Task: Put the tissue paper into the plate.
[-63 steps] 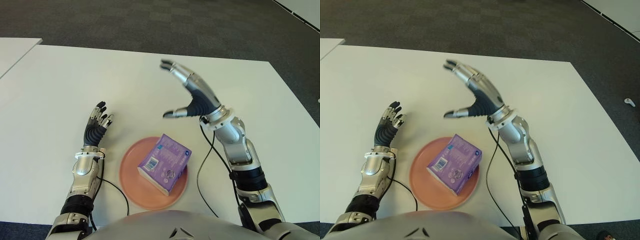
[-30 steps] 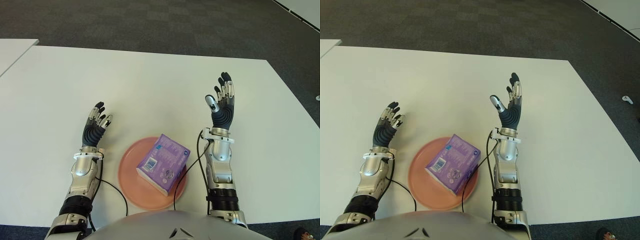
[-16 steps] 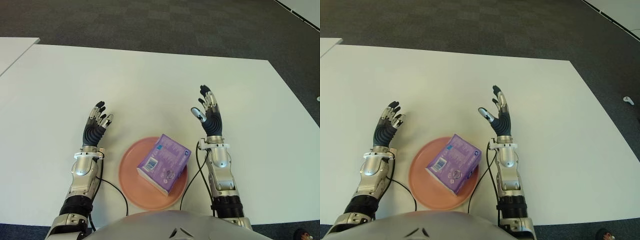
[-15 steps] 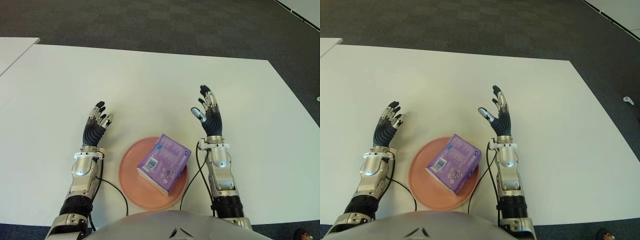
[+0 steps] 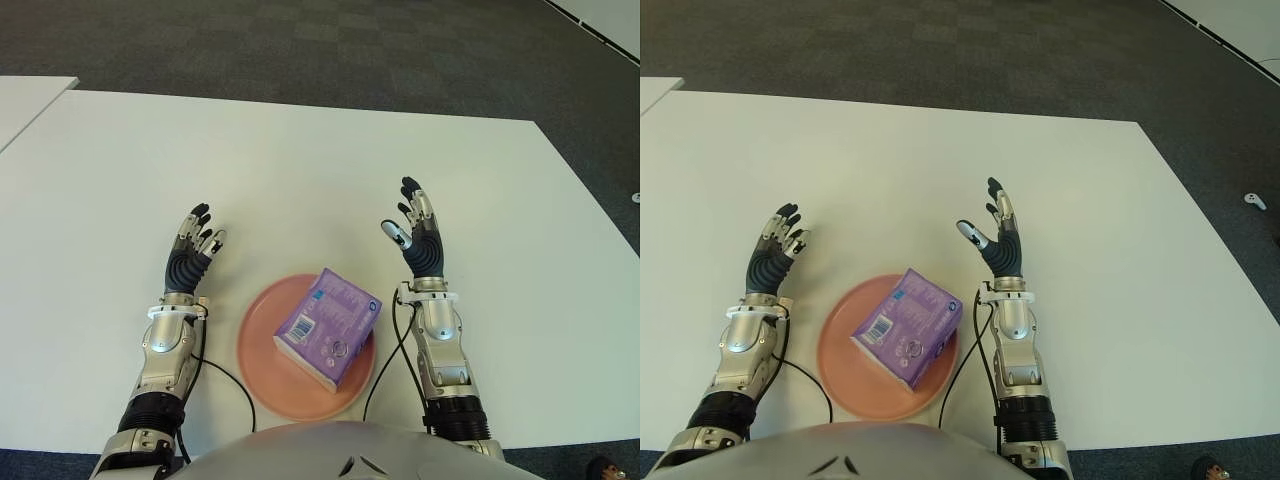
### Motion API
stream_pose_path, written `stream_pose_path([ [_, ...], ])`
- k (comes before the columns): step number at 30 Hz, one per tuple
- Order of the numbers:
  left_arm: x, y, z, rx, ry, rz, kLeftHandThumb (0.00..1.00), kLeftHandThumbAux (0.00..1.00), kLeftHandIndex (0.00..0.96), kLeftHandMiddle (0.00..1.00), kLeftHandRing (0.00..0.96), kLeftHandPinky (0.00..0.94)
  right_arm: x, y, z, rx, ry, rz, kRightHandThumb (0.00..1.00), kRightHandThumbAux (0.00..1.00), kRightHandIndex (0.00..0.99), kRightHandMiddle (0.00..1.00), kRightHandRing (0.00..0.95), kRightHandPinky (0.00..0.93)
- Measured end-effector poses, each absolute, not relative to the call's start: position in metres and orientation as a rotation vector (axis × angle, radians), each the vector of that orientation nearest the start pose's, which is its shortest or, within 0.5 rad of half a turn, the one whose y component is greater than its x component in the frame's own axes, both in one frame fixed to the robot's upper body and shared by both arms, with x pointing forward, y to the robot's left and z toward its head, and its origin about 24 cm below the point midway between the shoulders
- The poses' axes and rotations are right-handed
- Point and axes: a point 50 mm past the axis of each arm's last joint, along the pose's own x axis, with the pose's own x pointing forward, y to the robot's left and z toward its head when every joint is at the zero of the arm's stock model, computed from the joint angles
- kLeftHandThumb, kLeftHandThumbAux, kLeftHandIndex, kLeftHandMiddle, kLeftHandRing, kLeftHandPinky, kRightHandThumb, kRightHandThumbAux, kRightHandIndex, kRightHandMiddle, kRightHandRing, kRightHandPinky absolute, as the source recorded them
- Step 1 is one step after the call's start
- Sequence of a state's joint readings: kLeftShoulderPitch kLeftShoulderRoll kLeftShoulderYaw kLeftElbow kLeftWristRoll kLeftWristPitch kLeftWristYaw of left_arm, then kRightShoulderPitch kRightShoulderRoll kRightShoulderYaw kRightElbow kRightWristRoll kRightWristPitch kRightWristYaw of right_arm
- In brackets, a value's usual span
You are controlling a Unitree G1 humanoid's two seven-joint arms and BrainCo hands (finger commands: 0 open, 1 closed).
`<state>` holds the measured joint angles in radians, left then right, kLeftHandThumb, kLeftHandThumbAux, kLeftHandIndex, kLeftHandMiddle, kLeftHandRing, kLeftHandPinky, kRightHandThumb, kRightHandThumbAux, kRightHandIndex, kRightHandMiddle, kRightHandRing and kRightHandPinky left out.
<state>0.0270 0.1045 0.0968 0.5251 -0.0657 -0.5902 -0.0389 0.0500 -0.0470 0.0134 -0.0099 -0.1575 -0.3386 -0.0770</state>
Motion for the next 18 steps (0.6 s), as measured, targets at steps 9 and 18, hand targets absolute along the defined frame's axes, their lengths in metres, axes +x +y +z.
stream_pose_path([
  [9,0.2209,0.2003,-0.0201,0.066,-0.055,0.09,0.0,0.557,0.0,0.0,0.0,0.0,0.2392,-0.1544,0.0645,-0.189,-0.308,-0.039,0.0,0.448,0.0,0.0,0.0,0.0],
  [18,0.2195,0.2009,-0.0207,0.074,-0.045,0.088,0.0,0.562,0.0,0.0,0.0,0.0,0.2397,-0.1538,0.0651,-0.189,-0.311,-0.042,0.0,0.448,0.0,0.0,0.0,0.0],
])
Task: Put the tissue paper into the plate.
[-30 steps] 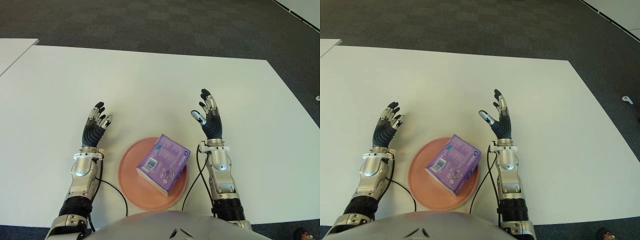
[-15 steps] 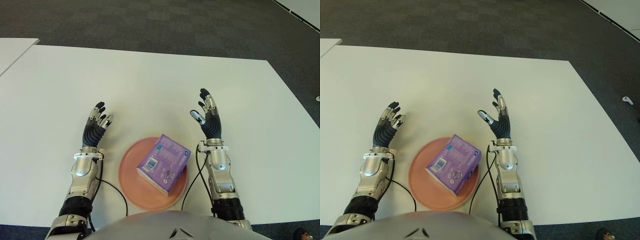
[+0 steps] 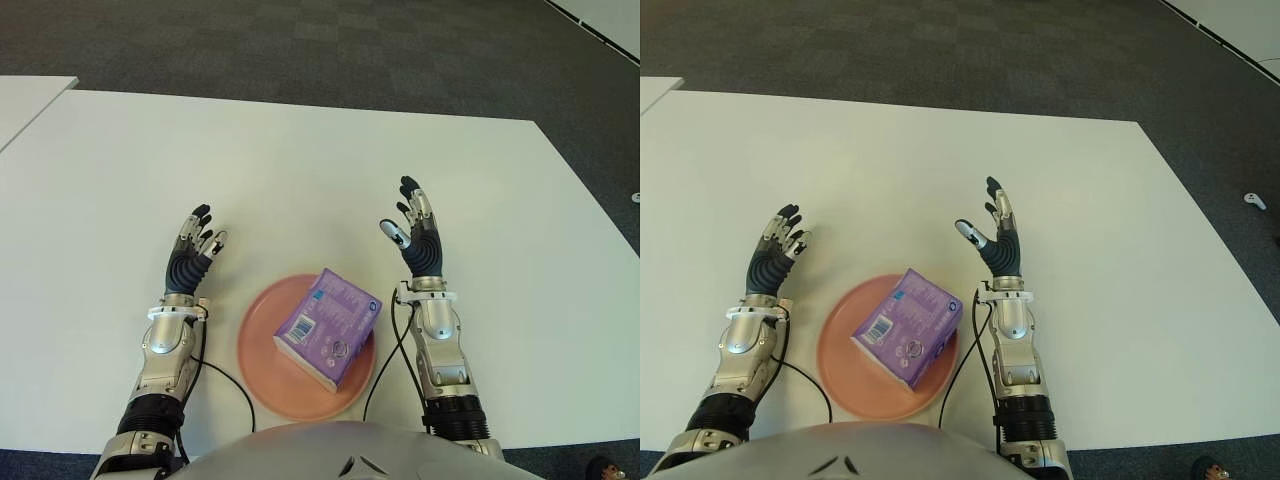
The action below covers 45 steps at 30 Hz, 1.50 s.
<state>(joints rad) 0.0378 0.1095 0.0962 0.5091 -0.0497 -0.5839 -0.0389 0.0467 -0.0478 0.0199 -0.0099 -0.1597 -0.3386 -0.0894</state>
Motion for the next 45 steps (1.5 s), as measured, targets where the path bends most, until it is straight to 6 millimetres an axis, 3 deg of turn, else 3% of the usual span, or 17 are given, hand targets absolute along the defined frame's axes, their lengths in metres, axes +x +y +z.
stream_pose_path([
  [33,0.216,0.203,-0.019,0.094,-0.042,0.084,0.0,0.555,0.0,0.0,0.0,0.0,0.243,-0.149,0.067,-0.196,-0.32,-0.041,0.0,0.47,0.0,0.0,0.0,0.0],
  [35,0.217,0.203,-0.017,0.096,-0.057,0.083,0.0,0.555,0.0,0.0,0.0,0.0,0.244,-0.148,0.06,-0.192,-0.306,-0.038,0.0,0.58,0.0,0.0,0.0,0.0],
  [37,0.218,0.203,-0.014,0.095,-0.071,0.083,0.0,0.555,0.0,0.0,0.0,0.0,0.243,-0.149,0.047,-0.189,-0.27,-0.034,0.0,0.615,0.0,0.0,0.0,0.0],
  [43,0.219,0.203,-0.01,0.096,-0.09,0.082,0.0,0.555,0.0,0.0,0.0,0.0,0.234,-0.151,-0.001,-0.176,-0.094,-0.035,0.0,0.644,0.0,0.0,0.0,0.0],
  [45,0.219,0.203,-0.01,0.097,-0.092,0.082,0.0,0.554,0.0,0.0,0.0,0.0,0.236,-0.149,-0.002,-0.164,-0.117,-0.033,0.0,0.647,0.0,0.0,0.0,0.0],
])
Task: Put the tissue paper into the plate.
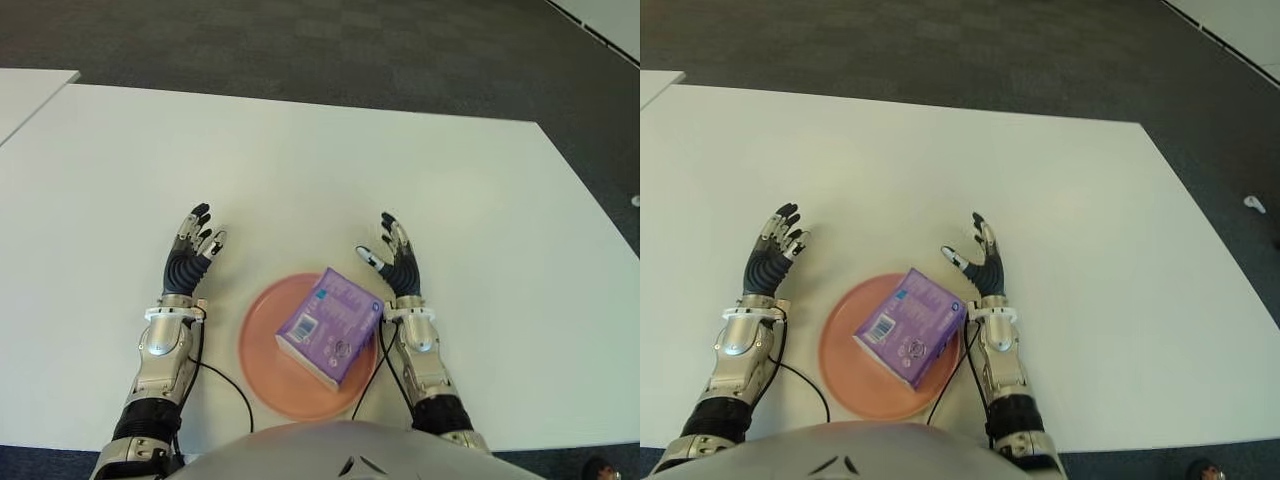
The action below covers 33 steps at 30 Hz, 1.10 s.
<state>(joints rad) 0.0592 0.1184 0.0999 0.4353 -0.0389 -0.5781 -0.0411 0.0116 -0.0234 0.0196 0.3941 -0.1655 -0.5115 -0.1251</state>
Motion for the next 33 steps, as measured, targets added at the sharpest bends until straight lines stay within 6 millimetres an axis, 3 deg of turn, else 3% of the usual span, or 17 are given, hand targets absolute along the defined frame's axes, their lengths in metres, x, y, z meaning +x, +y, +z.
stream_pose_path([
  [13,0.216,0.203,-0.013,0.098,-0.074,0.083,0.0,0.563,0.0,0.0,0.0,0.0,0.256,-0.145,0.002,-0.138,-0.198,-0.051,0.0,0.674,0.0,0.0,0.0,0.0],
  [33,0.209,0.201,-0.016,0.103,-0.054,0.082,0.0,0.579,0.0,0.0,0.0,0.0,0.256,-0.15,0.004,-0.105,-0.22,-0.069,0.042,0.668,0.0,0.0,0.0,0.0],
])
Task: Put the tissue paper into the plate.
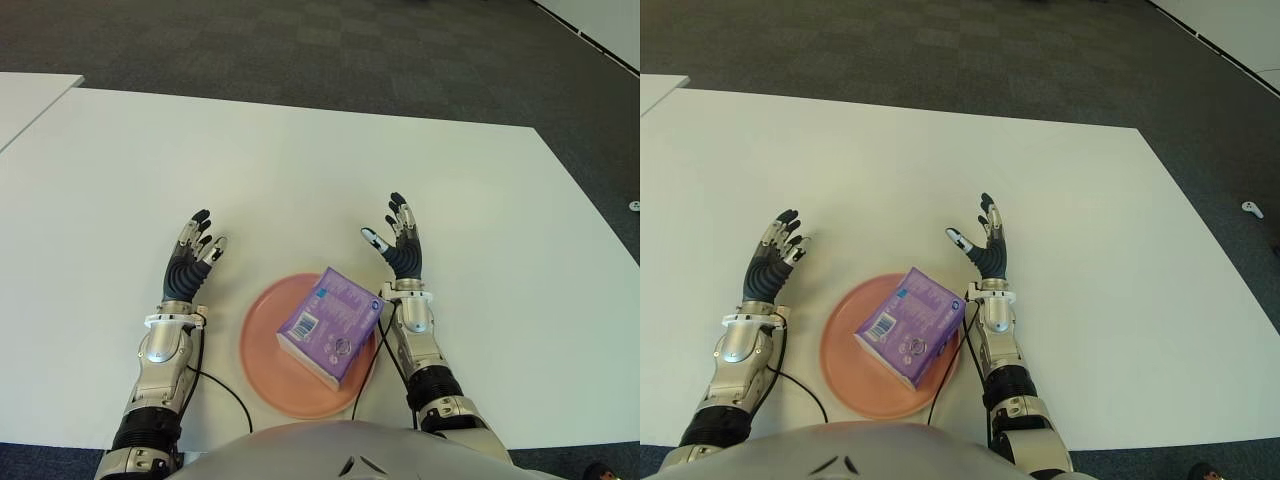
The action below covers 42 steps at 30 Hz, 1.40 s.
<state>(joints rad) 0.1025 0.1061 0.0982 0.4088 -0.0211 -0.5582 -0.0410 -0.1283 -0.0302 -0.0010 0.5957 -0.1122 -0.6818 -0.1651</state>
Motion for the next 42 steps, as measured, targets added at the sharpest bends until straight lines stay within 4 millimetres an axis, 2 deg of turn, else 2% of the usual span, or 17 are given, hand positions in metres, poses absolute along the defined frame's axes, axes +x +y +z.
stream_pose_path([
  [7,0.21,0.201,-0.014,0.105,-0.059,0.08,0.0,0.576,0.0,0.0,0.0,0.002,0.254,-0.151,0.006,-0.105,-0.234,-0.065,0.05,0.688,0.0,0.0,0.0,0.0],
  [14,0.21,0.201,-0.014,0.114,-0.061,0.081,0.0,0.564,0.0,0.0,0.0,0.006,0.24,-0.153,0.007,-0.1,-0.233,-0.063,0.04,0.73,0.0,0.0,0.0,0.0],
  [19,0.21,0.201,-0.014,0.121,-0.056,0.087,0.0,0.557,0.0,0.0,0.0,0.005,0.228,-0.156,0.001,-0.091,-0.168,-0.072,0.03,0.741,0.0,0.0,0.0,0.0],
  [29,0.208,0.201,-0.017,0.126,-0.036,0.092,0.0,0.557,0.0,0.0,0.0,0.0,0.199,-0.162,-0.007,-0.06,-0.008,-0.069,0.023,0.697,0.0,0.0,0.0,0.0],
  [42,0.208,0.201,-0.017,0.127,-0.035,0.092,0.0,0.57,0.0,0.0,0.0,0.001,0.19,-0.161,-0.004,-0.048,0.031,-0.096,0.045,0.673,0.0,0.0,0.0,0.0],
])
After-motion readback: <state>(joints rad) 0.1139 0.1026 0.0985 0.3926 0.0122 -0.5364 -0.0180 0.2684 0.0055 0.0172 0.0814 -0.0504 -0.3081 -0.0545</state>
